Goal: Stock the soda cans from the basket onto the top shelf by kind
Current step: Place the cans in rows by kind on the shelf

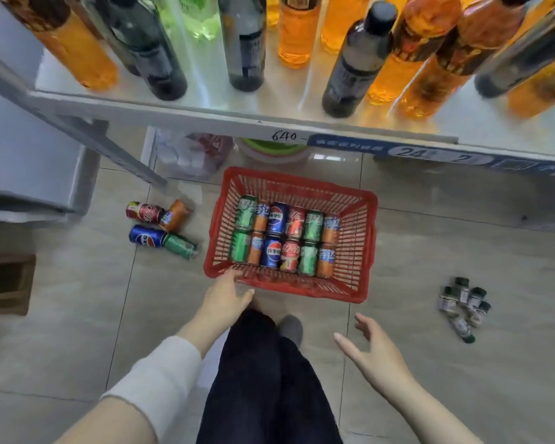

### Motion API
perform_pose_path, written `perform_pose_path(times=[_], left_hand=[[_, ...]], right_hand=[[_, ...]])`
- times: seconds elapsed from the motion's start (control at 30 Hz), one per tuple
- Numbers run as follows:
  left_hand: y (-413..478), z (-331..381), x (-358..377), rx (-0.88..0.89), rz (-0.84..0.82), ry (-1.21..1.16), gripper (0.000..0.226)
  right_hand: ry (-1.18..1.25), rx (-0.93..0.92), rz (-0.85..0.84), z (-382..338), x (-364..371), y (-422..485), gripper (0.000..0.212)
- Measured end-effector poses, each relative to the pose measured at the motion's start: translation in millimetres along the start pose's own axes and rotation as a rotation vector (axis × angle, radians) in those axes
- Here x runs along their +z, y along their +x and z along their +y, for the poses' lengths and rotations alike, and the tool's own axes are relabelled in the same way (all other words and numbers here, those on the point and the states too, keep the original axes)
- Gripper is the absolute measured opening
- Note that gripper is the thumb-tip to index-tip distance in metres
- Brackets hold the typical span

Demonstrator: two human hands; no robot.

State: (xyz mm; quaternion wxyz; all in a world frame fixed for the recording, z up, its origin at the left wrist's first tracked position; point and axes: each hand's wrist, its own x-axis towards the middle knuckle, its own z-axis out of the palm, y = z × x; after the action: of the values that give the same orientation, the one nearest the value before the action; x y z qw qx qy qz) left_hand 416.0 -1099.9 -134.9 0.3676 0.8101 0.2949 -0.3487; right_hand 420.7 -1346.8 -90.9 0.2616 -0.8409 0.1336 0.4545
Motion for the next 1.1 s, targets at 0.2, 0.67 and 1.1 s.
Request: perform_pose_path(times=[0.2, 0.67, 1.1], left_hand=[[183.8, -57.0, 60.5, -0.002, 0.085, 0.038, 0.038], [348.4, -97.6, 134.4, -0.2, 0.361, 0.558, 0.098], [359.4, -110.9, 137.3, -0.093, 0.393, 0.712, 0.055]], right_hand=[[0.132, -0.115, -0.098, -64.2, 63.7, 224.0, 0.063], [-0.04, -0.17, 0.112, -154.7, 216.5, 500.3, 0.074], [-0.007, -0.061, 0.131, -168.9, 218.8, 499.1, 0.101]])
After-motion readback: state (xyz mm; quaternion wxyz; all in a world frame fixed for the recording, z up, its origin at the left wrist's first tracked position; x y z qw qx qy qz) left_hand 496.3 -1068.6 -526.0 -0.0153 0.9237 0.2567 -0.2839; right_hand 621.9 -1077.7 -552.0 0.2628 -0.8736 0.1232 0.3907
